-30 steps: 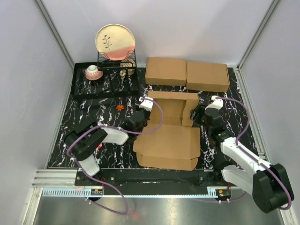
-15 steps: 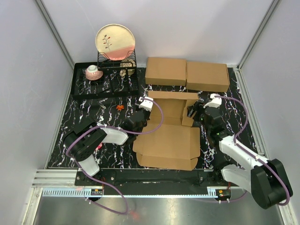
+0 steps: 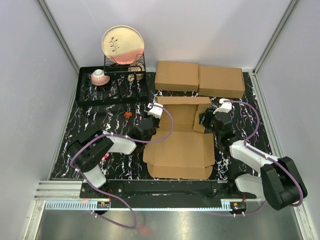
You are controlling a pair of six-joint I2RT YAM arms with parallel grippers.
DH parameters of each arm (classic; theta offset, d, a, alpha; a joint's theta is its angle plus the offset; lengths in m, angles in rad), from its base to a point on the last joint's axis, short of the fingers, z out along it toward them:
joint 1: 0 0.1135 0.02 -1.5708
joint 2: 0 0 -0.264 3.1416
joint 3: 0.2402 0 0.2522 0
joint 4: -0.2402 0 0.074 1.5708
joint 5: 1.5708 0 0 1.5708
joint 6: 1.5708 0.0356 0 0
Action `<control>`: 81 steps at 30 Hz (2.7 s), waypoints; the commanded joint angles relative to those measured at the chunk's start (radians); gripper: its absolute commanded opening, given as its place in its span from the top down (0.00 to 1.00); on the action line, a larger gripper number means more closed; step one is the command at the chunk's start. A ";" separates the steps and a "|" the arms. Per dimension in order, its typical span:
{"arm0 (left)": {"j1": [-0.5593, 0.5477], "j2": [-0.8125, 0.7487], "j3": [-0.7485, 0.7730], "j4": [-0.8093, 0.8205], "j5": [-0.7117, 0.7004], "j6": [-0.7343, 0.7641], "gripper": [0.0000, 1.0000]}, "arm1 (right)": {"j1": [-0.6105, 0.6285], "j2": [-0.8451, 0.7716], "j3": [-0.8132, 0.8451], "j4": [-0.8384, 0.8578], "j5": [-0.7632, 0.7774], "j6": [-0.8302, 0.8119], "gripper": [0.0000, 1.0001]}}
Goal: Fold the paper box
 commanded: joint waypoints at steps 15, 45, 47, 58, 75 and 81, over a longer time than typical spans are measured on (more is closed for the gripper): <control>0.049 -0.120 0.090 -0.134 0.276 -0.072 1.00 | 0.004 -0.020 -0.008 -0.039 0.084 -0.049 0.41; 0.050 -0.080 0.125 -0.313 0.054 -0.180 1.00 | 0.004 -0.146 0.029 -0.257 0.059 -0.003 0.47; 0.049 -0.085 0.125 -0.317 0.045 -0.186 1.00 | 0.004 -0.143 0.029 -0.273 0.061 -0.005 0.60; 0.037 -0.119 0.113 -0.336 0.037 -0.198 1.00 | 0.002 -0.062 0.054 -0.289 0.071 0.001 1.00; -0.002 -0.102 0.174 -0.510 -0.012 -0.226 1.00 | 0.005 -0.083 0.104 -0.394 -0.063 0.059 0.44; -0.003 -0.091 0.199 -0.538 -0.020 -0.238 1.00 | 0.016 -0.030 0.090 -0.406 -0.093 0.058 0.51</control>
